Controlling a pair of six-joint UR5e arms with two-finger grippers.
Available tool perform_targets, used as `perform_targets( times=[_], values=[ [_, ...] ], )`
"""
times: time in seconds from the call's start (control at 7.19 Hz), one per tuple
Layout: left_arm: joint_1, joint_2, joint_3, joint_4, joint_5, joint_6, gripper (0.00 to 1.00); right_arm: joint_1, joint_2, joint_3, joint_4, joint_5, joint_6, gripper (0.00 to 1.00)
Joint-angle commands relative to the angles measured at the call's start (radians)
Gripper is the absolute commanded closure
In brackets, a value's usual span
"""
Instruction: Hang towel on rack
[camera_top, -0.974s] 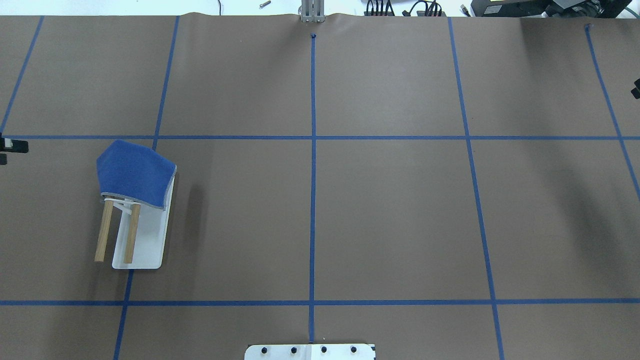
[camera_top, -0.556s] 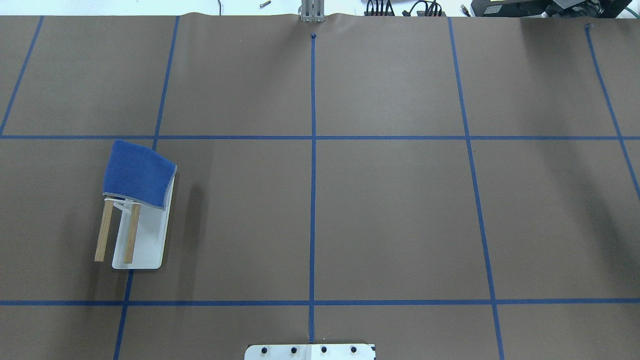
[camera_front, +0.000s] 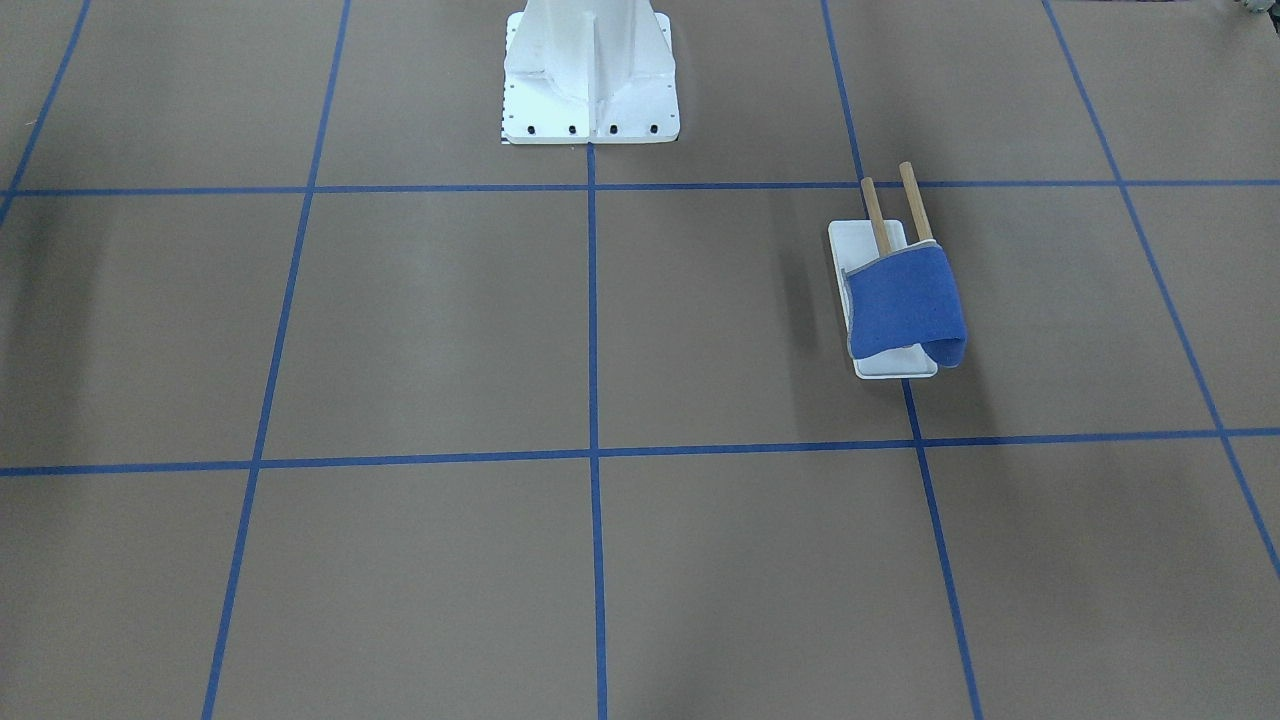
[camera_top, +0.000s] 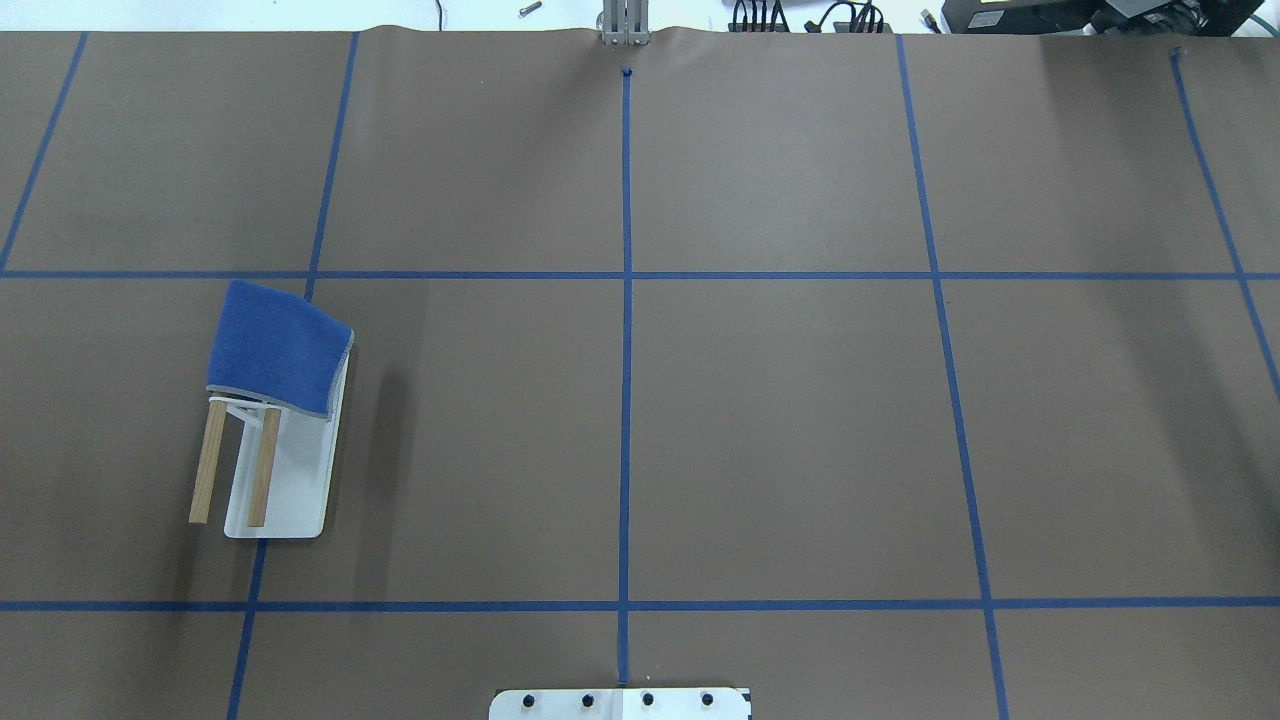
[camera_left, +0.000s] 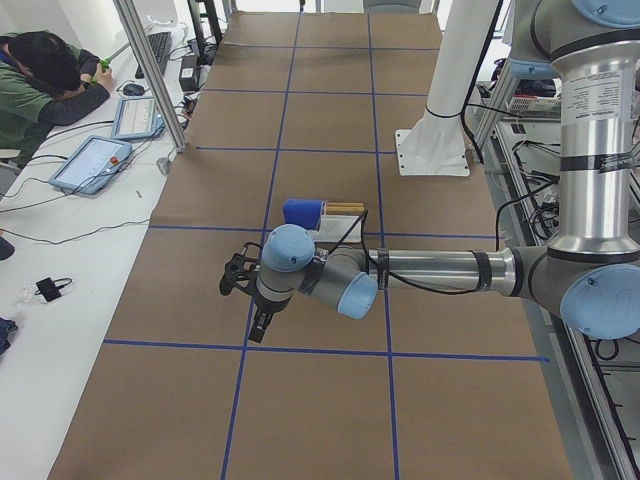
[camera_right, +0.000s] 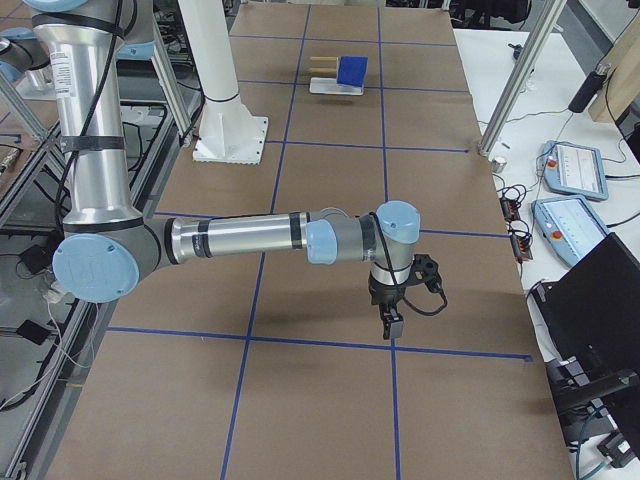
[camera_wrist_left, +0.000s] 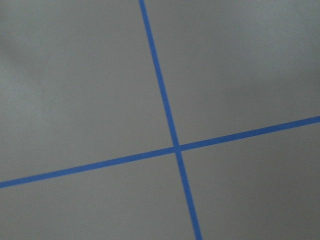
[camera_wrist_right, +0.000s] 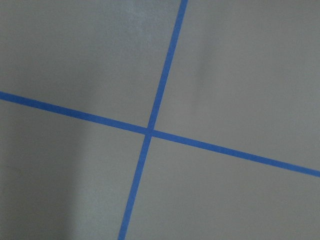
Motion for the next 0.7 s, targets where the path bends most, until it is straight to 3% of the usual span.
perform_targets(
  times=[0.0, 0.28, 0.56],
  values=[
    [-0.011, 0.032, 0.034, 0.068, -0.010, 0.009, 0.01, 0.004, -0.053, 0.006, -0.001, 0.005, 0.005, 0.00],
    [-0.040, 0.069, 0.025, 0.078, -0.160, 0.002, 0.01, 0.004, -0.059, 0.001, -0.008, 0.129, 0.006, 0.00],
    [-0.042, 0.104, -0.033, 0.085, -0.153, 0.003, 0.01, 0.004, -0.059, 0.003, -0.004, 0.128, 0.005, 0.00]
  ],
)
